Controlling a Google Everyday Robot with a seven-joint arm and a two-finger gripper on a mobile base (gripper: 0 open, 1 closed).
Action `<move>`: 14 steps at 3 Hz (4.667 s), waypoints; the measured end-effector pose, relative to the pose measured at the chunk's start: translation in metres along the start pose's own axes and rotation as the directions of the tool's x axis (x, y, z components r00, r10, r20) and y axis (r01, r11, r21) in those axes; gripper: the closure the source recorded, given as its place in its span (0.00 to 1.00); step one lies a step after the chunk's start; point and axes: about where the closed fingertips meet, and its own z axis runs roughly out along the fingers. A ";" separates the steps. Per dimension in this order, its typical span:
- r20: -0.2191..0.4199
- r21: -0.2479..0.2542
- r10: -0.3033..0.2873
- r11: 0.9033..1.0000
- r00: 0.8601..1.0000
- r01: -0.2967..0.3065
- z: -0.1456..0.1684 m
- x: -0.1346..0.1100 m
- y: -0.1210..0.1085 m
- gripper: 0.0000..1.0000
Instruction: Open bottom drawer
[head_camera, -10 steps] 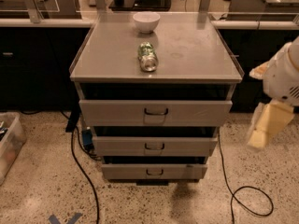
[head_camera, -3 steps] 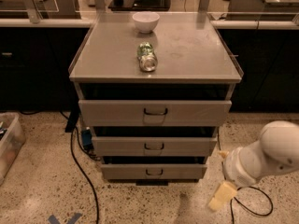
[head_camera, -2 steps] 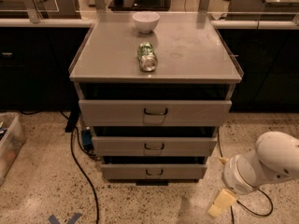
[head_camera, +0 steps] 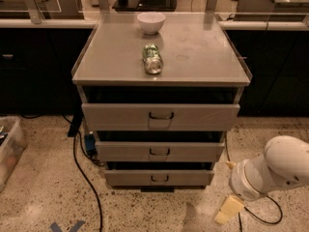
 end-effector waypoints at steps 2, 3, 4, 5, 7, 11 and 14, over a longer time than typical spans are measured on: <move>0.036 0.056 -0.001 0.998 0.999 -0.001 0.034 0.022 -0.001 0.00; 0.050 0.071 0.080 0.994 0.996 -0.084 0.098 0.056 -0.026 0.00; 0.067 0.057 0.134 0.989 0.989 -0.138 0.165 0.075 -0.062 0.00; 0.069 0.002 0.169 0.985 0.983 -0.170 0.199 0.086 -0.048 0.00; 0.099 0.029 0.161 0.986 0.982 -0.164 0.225 0.069 -0.061 0.00; 0.269 -0.052 0.304 0.952 0.914 -0.301 0.330 0.093 -0.146 0.00; 0.220 -0.190 0.074 0.981 0.973 -0.031 0.361 0.042 -0.190 0.00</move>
Offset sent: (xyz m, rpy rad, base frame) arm 0.0085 -0.0150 -0.1057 0.0599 -0.0840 -0.0746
